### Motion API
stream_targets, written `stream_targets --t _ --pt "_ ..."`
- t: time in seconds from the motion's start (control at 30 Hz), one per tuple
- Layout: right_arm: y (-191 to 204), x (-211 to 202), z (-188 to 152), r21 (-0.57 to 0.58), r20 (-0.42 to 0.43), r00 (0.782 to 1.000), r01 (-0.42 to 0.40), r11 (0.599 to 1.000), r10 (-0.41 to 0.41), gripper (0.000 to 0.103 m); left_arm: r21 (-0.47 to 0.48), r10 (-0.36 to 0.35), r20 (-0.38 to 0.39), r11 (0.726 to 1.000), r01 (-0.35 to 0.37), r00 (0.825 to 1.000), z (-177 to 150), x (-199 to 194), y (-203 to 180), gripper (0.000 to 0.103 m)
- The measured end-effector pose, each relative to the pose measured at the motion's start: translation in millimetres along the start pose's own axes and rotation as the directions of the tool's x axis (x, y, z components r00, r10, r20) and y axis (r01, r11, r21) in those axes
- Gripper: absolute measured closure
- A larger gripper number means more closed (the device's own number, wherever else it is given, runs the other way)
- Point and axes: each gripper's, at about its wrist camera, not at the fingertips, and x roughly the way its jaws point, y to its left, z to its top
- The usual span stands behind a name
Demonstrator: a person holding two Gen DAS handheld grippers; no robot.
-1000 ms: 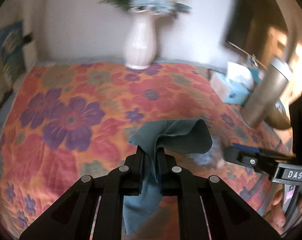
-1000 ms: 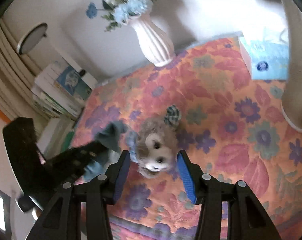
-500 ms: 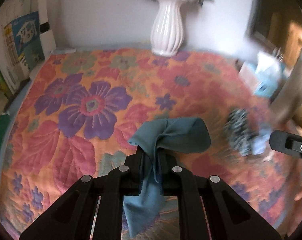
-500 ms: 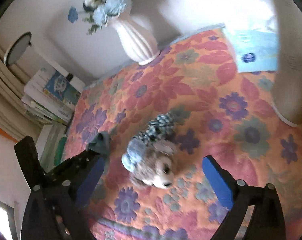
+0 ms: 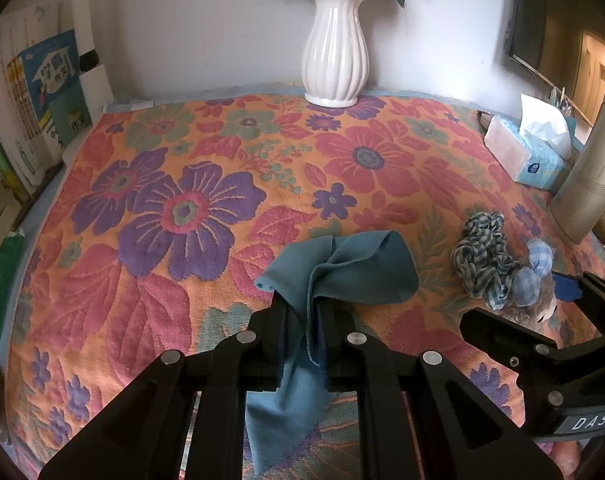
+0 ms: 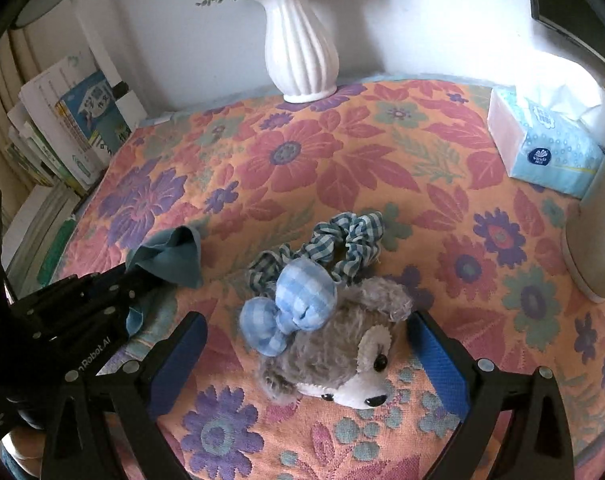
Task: Organize soft objects
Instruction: 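Lift the teal cloth with the left gripper while the right lifts the bear plush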
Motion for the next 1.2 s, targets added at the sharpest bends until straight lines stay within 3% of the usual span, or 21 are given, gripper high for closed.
stream_targets --t 1.2 --pt "2.2 -1.2 -1.9 -0.002 0.003 1.000 0.016 1.000 -0.016 0.002 0.009 0.002 -0.002 1.000 -0.002 1.000 -0.4 0.2 -1.9 0.088"
